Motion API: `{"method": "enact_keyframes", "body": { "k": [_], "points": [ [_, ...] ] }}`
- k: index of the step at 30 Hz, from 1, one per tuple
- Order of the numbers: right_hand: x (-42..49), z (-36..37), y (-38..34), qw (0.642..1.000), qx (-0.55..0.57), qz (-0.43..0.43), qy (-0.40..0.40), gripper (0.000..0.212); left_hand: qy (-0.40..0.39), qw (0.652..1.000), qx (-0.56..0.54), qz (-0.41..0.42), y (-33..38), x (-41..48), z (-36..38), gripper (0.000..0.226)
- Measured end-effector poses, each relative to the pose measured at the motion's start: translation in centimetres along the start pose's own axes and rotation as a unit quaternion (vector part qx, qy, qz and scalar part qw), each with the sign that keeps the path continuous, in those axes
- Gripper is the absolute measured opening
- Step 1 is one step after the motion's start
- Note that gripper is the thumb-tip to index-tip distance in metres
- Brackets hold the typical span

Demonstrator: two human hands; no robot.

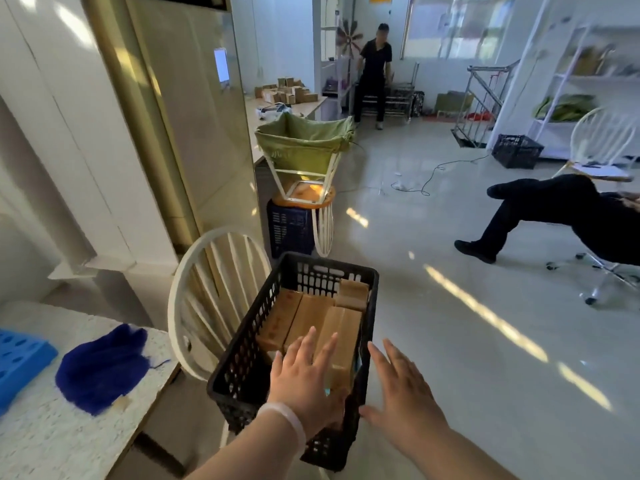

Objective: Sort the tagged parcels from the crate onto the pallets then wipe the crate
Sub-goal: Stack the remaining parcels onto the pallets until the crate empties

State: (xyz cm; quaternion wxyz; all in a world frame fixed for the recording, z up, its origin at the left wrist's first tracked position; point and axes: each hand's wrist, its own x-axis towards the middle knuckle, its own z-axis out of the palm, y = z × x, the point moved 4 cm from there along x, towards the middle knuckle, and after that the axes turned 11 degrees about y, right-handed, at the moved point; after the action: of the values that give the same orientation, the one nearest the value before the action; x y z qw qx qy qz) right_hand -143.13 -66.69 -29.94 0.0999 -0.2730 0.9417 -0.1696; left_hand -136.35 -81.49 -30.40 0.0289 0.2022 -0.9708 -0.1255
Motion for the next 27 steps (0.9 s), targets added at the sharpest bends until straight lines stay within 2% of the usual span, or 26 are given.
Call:
{"method": "enact_keyframes", "body": {
  "k": [9,13,17,22,27],
  "points": [
    [10.0,4.2,-0.2,0.99,0.053,0.129,-0.016,0.089,-0.115,0.991,-0.012,0.06,-3.1,12.7,5.4,0.082],
    [11.7,7.0,0.3,0.984,0.09,0.142,-0.059,0.087,-0.153,0.987,-0.006,0.056,-3.4,14.7,9.0,0.085],
    [14.3,8.9,1.7,0.976,0.138,0.155,-0.06,0.082,-0.174,0.984,-0.02,0.044,-3.3,16.5,12.1,0.082],
    [16.8,11.1,3.2,0.961,0.193,0.168,-0.102,0.087,-0.209,0.977,-0.04,0.009,-2.7,17.8,14.7,0.087],
    [17.5,12.3,3.5,0.961,0.183,0.164,-0.125,0.085,-0.228,0.972,-0.051,-0.019,-2.7,18.0,16.5,0.09]
  ]
}}
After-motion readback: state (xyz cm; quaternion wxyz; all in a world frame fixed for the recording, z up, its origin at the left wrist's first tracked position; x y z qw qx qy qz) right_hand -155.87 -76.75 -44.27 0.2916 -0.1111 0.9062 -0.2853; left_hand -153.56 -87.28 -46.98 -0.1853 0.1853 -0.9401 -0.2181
